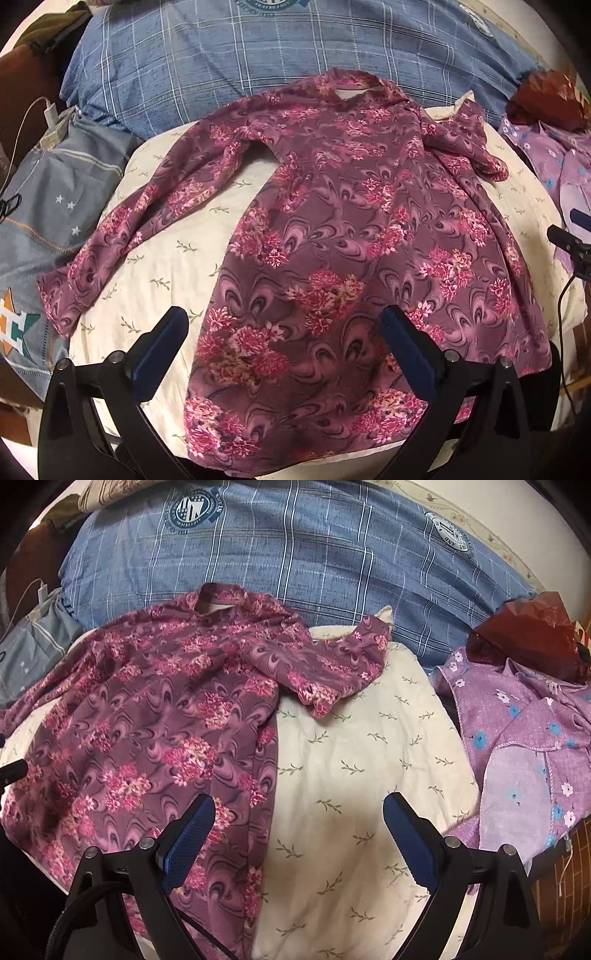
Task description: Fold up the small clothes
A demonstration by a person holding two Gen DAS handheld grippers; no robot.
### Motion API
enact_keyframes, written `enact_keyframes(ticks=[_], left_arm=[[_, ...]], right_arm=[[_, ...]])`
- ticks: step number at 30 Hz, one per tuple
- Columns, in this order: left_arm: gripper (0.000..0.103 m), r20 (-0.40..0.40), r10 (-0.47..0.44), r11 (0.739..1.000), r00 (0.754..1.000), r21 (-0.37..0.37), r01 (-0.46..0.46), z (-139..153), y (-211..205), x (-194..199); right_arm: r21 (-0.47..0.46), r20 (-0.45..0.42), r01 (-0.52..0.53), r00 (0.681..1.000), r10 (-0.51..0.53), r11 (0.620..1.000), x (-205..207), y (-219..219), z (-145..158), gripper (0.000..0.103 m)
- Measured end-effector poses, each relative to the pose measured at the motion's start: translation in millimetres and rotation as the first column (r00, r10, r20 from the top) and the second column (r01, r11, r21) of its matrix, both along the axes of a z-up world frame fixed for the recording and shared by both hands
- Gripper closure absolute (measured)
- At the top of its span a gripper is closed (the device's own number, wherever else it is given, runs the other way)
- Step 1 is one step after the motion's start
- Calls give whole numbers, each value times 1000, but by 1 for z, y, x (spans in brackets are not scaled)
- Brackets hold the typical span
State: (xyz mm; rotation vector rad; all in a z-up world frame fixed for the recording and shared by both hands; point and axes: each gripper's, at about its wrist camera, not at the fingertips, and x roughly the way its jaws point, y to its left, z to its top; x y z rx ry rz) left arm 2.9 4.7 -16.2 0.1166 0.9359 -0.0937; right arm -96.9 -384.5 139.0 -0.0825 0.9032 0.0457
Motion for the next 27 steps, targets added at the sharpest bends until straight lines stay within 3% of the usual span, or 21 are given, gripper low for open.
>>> enact_keyframes(ticks=[9, 21, 27], left_arm=[[0, 30, -2, 1000, 1000, 14, 2, 15, 18, -1], [0, 18, 18, 999, 1000, 42, -19, 13, 31, -1], [0, 15, 20, 1000, 1000, 19, -20, 16, 29, -1]], right_arm=[[-25, 3, -22, 1000, 22, 999, -1, -1, 4, 10], [-16, 1, -12, 1000, 12, 1000, -7, -5, 7, 10], [-4, 3, -8, 1000, 9, 1000, -6, -7, 6, 10]])
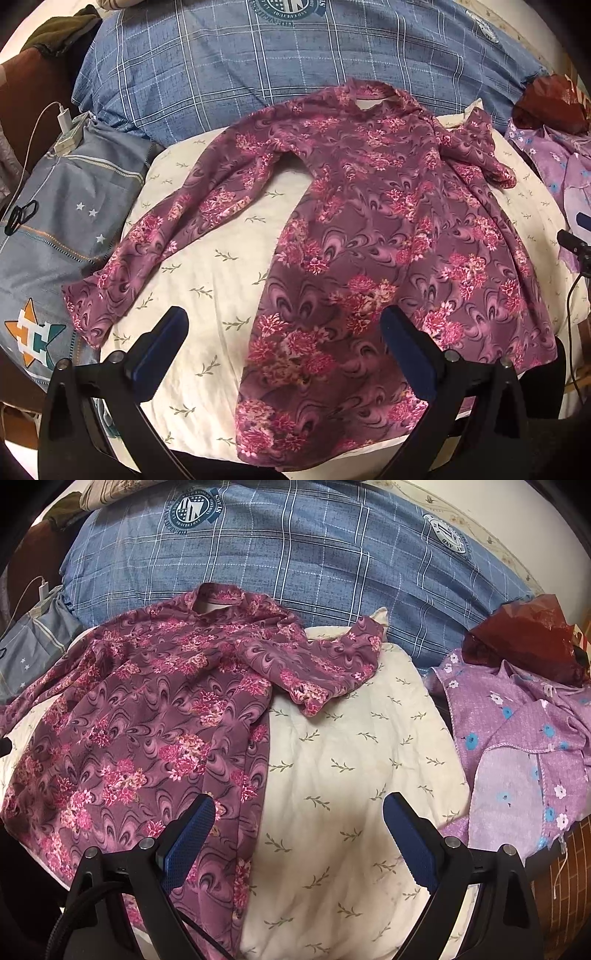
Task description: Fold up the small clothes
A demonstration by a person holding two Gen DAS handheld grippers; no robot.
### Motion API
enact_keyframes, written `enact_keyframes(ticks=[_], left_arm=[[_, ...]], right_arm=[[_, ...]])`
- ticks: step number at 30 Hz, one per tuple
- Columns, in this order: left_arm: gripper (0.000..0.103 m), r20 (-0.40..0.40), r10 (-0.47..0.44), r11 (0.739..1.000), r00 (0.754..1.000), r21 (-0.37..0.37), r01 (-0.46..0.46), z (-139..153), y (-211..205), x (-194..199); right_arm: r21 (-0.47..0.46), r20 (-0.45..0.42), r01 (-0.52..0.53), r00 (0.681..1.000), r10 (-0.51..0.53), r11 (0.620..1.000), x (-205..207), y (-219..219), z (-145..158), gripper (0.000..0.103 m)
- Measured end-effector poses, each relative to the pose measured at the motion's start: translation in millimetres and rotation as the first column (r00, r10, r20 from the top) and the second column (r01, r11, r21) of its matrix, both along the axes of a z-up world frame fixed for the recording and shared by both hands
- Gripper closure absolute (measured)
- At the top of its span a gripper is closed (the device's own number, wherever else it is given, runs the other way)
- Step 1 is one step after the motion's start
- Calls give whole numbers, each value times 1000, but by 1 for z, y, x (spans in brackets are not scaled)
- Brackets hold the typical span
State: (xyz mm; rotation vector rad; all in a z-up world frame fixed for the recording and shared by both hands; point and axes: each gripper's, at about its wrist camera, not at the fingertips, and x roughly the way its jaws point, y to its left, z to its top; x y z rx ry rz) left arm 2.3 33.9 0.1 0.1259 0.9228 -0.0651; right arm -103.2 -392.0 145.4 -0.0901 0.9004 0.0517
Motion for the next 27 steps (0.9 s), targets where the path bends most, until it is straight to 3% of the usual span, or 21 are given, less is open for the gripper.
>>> enact_keyframes(ticks=[9, 14, 18, 22, 27], left_arm=[[0, -15, 3, 1000, 1000, 2, -3, -3, -5, 11], [0, -81, 19, 997, 997, -75, -25, -3, 0, 33], [0, -125, 107, 972, 986, -195, -130, 3, 24, 66], [0, -114, 207, 961, 972, -161, -224, 13, 44, 97], [0, -111, 341, 917, 934, -179, -356, 24, 81, 136]], right_arm=[[31, -10, -6, 1000, 6, 999, 11, -4, -3, 10], [76, -18, 11, 1000, -10, 997, 32, -23, -5, 11], [112, 1, 67, 998, -67, 991, 65, -58, 1, 11], [122, 16, 123, 992, -125, 985, 110, -90, 4, 11], [156, 17, 148, 988, -153, 977, 179, -107, -6, 11]])
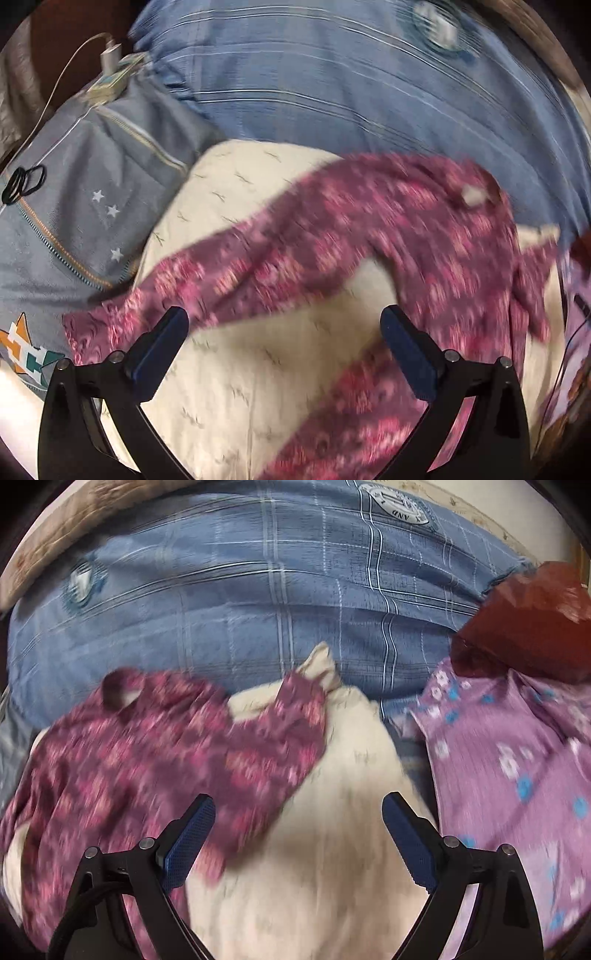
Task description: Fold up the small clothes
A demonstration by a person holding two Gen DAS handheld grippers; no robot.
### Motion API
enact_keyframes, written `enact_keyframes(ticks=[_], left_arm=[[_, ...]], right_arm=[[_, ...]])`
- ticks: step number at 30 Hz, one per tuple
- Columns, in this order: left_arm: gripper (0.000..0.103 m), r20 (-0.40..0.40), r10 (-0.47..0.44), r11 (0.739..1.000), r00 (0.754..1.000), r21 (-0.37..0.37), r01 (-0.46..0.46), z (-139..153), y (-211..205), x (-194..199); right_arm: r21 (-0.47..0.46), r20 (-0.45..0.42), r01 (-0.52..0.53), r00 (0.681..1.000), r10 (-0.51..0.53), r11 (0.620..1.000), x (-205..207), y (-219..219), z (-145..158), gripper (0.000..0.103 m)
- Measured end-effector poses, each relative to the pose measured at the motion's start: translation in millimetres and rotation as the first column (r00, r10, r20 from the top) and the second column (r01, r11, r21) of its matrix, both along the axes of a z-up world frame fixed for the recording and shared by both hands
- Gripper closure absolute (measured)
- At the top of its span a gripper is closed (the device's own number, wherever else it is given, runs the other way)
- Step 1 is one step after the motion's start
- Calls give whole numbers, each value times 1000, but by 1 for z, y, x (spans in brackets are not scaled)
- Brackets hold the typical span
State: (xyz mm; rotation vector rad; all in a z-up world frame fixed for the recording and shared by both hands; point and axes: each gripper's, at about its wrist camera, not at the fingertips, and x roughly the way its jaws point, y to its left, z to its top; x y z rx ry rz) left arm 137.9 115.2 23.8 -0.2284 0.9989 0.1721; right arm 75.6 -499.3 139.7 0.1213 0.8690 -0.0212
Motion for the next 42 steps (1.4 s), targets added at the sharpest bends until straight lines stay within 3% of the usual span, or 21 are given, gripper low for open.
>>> enact_keyframes(ticks=[4, 9, 11, 13, 16, 19, 22, 24, 28, 30, 33, 35, 37, 39, 41, 42], left_arm=[[0, -43, 92, 994, 995, -48, -94, -14, 25, 26], [0, -131, 142, 972, 981, -168, -163, -48, 38, 44], [0, -152, 158, 962, 976, -199, -187, -60, 36, 51], [0, -182, 171, 944, 968, -250, -213, -74, 32, 59], [0, -203, 174, 915, 963, -328, -235, -88, 21, 72], [0, -183, 172, 886, 968, -400, -234, -91, 10, 71], [0, -146, 168, 865, 975, -453, -217, -87, -2, 69], [0, -133, 174, 874, 976, -435, -215, -86, -10, 78], [0, -171, 241, 869, 956, -402, -290, -101, -11, 100], [0, -160, 268, 892, 950, -332, -308, -101, -14, 114], [32, -129, 285, 926, 950, -219, -307, -92, -13, 130], [63, -141, 312, 933, 940, -140, -331, -91, -5, 138], [78, -164, 332, 928, 929, -120, -353, -94, 7, 140], [82, -176, 332, 917, 927, -171, -361, -95, 22, 132], [81, -175, 314, 910, 933, -224, -349, -91, 30, 121], [80, -172, 292, 911, 941, -251, -328, -88, 32, 111]], right_arm=[[-1, -17, 31, 999, -31, 1000, 64, -4, -24, 11], [54, -77, 72, 995, -68, 996, 139, -1, -72, 11], [79, -106, 68, 993, -59, 995, 158, 2, -91, 26], [76, -142, 57, 989, -45, 996, 172, 7, -107, 81], [99, -94, 40, 995, -30, 994, 173, 1, -109, 90], [126, -17, 97, 995, -96, 987, 160, -30, -91, 92], [106, 59, 239, 967, -246, 965, 141, -89, -70, 92], [54, 77, 334, 938, -337, 941, 133, -124, -67, 92], [26, 18, 434, 901, -434, 901, 127, -172, -86, 92], [6, -2, 460, 888, -460, 888, 127, -182, -97, 92], [60, -26, 487, 873, -486, 871, 125, -201, -109, 92], [87, -33, 491, 871, -490, 867, 126, -208, -112, 92], [89, -34, 495, 869, -494, 864, 126, -214, -111, 92], [74, -42, 503, 864, -501, 861, 127, -216, -107, 91], [52, -44, 510, 860, -508, 859, 123, -210, -100, 83], [35, -43, 517, 856, -516, 855, 116, -208, -93, 70]])
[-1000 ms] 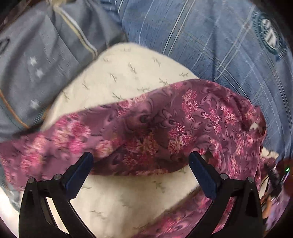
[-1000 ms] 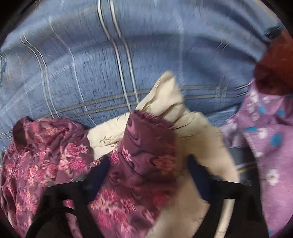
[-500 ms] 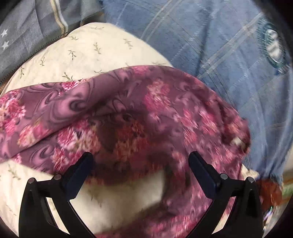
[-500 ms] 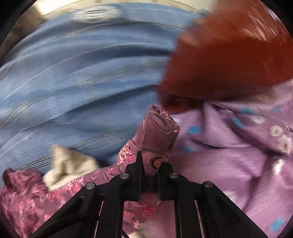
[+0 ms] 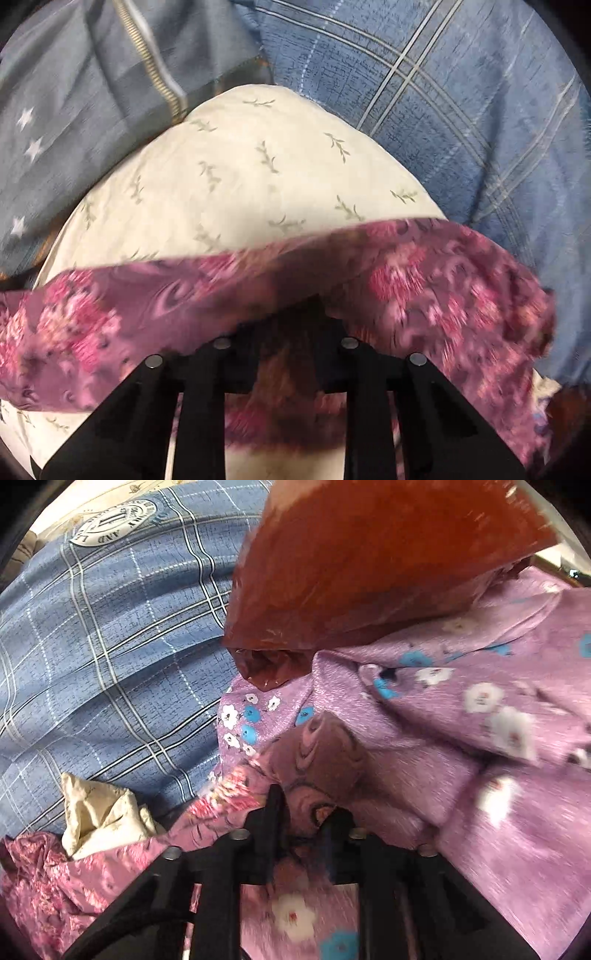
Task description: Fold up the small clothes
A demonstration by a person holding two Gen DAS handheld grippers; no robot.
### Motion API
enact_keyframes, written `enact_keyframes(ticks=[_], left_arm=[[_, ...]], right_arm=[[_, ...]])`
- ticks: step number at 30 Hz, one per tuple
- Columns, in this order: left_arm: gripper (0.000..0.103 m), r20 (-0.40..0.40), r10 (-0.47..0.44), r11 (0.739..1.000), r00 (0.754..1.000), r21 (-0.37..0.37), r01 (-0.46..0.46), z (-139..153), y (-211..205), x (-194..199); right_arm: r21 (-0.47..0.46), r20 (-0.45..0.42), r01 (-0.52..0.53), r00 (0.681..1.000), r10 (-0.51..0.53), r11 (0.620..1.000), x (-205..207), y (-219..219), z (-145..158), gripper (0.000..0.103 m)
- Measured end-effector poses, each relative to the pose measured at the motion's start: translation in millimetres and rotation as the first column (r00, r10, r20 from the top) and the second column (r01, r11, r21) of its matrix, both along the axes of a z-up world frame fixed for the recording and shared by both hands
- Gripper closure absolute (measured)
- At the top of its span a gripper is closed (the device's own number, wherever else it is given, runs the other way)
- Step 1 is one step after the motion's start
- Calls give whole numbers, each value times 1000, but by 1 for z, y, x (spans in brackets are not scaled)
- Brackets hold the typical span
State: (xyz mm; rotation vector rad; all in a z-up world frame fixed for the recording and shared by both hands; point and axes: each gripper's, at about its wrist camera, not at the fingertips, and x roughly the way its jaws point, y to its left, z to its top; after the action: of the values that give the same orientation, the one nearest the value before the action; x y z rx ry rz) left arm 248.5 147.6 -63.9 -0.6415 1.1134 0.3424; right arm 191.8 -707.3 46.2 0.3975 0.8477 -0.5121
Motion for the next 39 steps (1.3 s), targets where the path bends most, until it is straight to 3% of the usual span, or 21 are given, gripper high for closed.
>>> enact_keyframes(ticks=[1, 4, 6, 7, 9, 14, 17, 20, 21, 23, 24, 25, 26, 28, 30, 31, 33, 35, 36, 38, 39], left_arm=[[75, 10, -25, 999, 1000, -21, 25, 3, -1, -9], [43, 44, -138, 988, 989, -66, 141, 13, -18, -39], [32, 89, -264, 962, 960, -52, 269, 19, -43, -62], [28, 97, -313, 947, 945, -36, 318, 20, -53, -68], [28, 87, -418, 908, 904, 5, 419, 18, -82, -74], [28, 31, -525, 851, 850, 27, 525, 7, -106, -82], [27, 10, -542, 837, 840, 90, 539, 2, -118, -76], [27, 5, -552, 831, 834, 82, 550, -4, -120, -73], [28, 1, -560, 825, 829, 98, 557, -5, -124, -73], [32, 10, -568, 818, 823, 119, 564, -4, -120, -79], [39, 16, -563, 820, 826, 132, 556, -2, -115, -84], [54, 10, -558, 822, 830, 143, 552, -2, -113, -85], [60, 10, -553, 825, 833, 145, 546, -1, -105, -91], [60, 15, -527, 842, 850, 150, 519, -1, -94, -95], [60, -12, -503, 849, 864, 177, 497, -5, -90, -90], [60, -12, -490, 859, 872, 164, 485, -4, -88, -89], [60, 14, -482, 871, 876, 118, 477, 4, -82, -94], [60, 56, -499, 865, 865, 100, 492, 16, -77, -108], [58, 78, -509, 859, 857, 101, 502, 23, -73, -119], [30, 110, -535, 844, 837, 80, 530, 29, -64, -141], [26, 120, -533, 846, 837, 61, 530, 29, -56, -155]], right_arm=[[-32, -3, 17, 1000, -17, 999, -6, 4, 7, 60], [-106, 46, 23, 999, -18, 994, -43, 24, 29, 48], [-15, 70, -120, 990, 120, 993, -66, 51, 33, 46], [66, 76, -228, 972, 223, 971, -74, 73, 29, 44], [170, 77, -368, 930, 360, 914, -87, 116, 21, 43], [316, 56, -598, 787, 615, 737, -91, 240, -22, 42], [346, 33, -636, 743, 668, 690, -71, 288, -49, 42], [281, -83, -644, 723, 686, 712, -46, 326, -74, 40], [240, -102, -646, 726, 681, 725, -43, 332, -77, 42], [153, -96, -671, 721, 687, 726, -51, 338, -69, 87], [140, -110, -665, 726, 679, 733, -52, 335, -69, 95], [152, -100, -659, 731, 675, 736, -52, 328, -70, 96], [158, -97, -645, 743, 662, 748, -54, 314, -71, 97], [152, -91, -577, 800, 593, 803, -64, 275, -68, 98], [245, -57, -486, 857, 512, 839, -70, 229, -76, 97], [261, -92, -432, 879, 468, 863, -70, 214, -85, 97], [243, -163, -383, 890, 427, 891, -75, 199, -92, 97], [384, -19, -387, 904, 426, 839, -98, 182, -84, 94], [423, 28, -411, 897, 442, 807, -106, 183, -78, 87], [442, 58, -474, 862, 503, 762, -132, 188, -69, 51], [433, 53, -503, 842, 536, 748, -147, 196, -68, 30]])
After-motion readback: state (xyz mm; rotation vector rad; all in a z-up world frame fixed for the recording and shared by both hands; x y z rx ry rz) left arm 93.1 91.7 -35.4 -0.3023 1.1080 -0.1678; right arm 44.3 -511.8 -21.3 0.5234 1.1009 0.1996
